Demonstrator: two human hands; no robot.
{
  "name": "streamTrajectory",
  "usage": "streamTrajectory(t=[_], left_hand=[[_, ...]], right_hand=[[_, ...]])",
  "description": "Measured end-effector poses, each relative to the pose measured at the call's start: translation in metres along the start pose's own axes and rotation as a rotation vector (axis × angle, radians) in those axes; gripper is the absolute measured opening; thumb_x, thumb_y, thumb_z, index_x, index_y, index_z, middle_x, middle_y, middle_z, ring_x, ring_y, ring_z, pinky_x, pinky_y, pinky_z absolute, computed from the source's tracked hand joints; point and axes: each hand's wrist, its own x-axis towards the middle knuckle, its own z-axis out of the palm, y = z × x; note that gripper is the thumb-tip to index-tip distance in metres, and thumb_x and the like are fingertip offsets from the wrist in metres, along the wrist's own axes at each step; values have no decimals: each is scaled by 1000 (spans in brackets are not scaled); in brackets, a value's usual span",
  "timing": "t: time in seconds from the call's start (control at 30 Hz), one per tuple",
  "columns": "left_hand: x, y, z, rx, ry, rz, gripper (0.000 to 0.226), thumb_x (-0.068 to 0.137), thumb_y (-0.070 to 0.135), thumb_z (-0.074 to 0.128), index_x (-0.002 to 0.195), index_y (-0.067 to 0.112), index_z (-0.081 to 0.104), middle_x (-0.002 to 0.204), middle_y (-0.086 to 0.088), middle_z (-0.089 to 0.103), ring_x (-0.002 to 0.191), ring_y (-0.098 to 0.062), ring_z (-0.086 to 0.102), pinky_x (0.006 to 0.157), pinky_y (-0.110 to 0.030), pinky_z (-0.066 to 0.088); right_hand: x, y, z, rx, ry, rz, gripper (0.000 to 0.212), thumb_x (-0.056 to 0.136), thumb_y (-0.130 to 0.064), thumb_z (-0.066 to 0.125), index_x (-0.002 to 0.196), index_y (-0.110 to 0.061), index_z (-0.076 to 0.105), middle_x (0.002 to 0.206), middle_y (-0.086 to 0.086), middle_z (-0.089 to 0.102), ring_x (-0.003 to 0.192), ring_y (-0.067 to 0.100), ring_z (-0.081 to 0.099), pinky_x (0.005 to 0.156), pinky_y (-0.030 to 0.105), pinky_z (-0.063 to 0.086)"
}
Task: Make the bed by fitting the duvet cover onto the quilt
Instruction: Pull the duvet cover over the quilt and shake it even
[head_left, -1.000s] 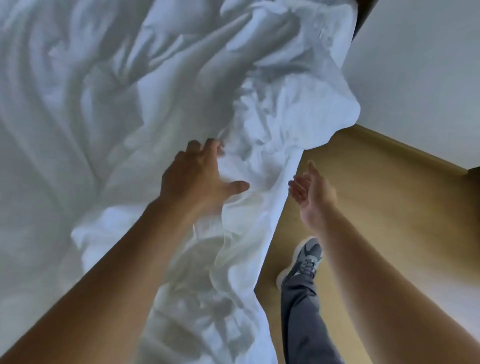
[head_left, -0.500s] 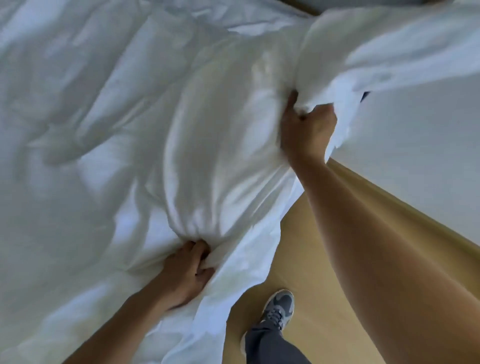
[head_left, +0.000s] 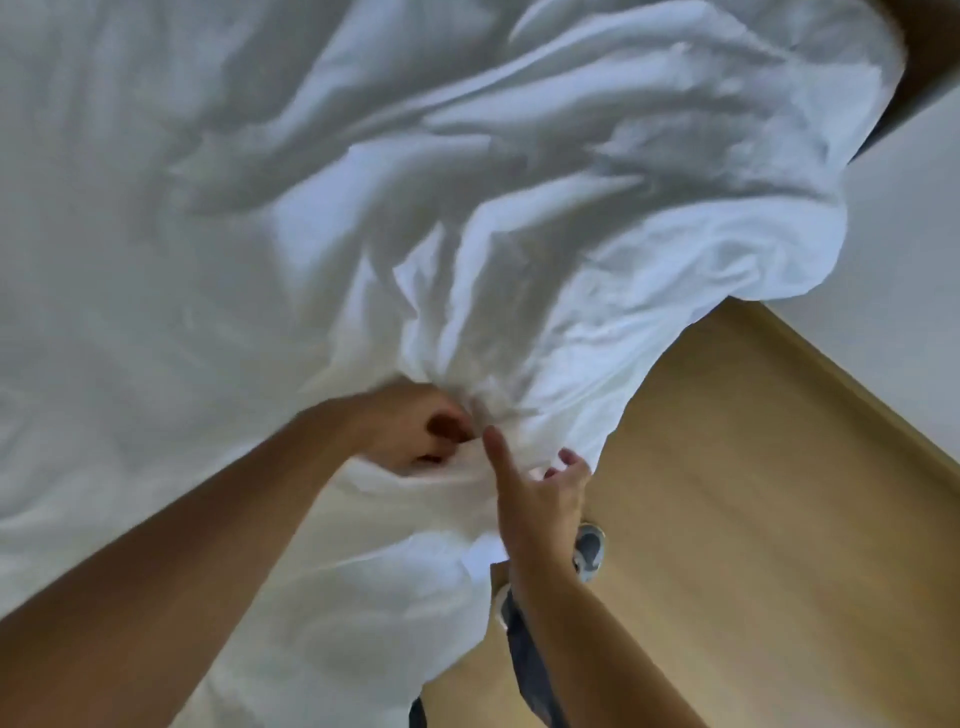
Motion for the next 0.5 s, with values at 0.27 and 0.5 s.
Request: streamTrajectory(t=[0.27, 0.5], left_hand=[[-62, -38, 50, 188, 78, -40, 23, 92, 29, 65, 75, 20, 52, 81, -1, 63, 84, -29, 62, 69, -32, 46], [-90, -112, 0, 387, 837, 101, 27, 94, 45, 58, 82, 22, 51, 78, -2, 55, 72, -33, 54, 58, -35, 39]], right_hand=[[-5, 20, 57, -228, -29, -33, 42, 82, -44, 71, 92, -3, 67, 70, 11, 69, 55, 17, 67, 52, 29, 53], [-37, 63, 37, 137, 523, -272, 51, 77, -72, 62, 92, -23, 58, 83, -9, 64, 81, 12, 61, 72, 30, 48]])
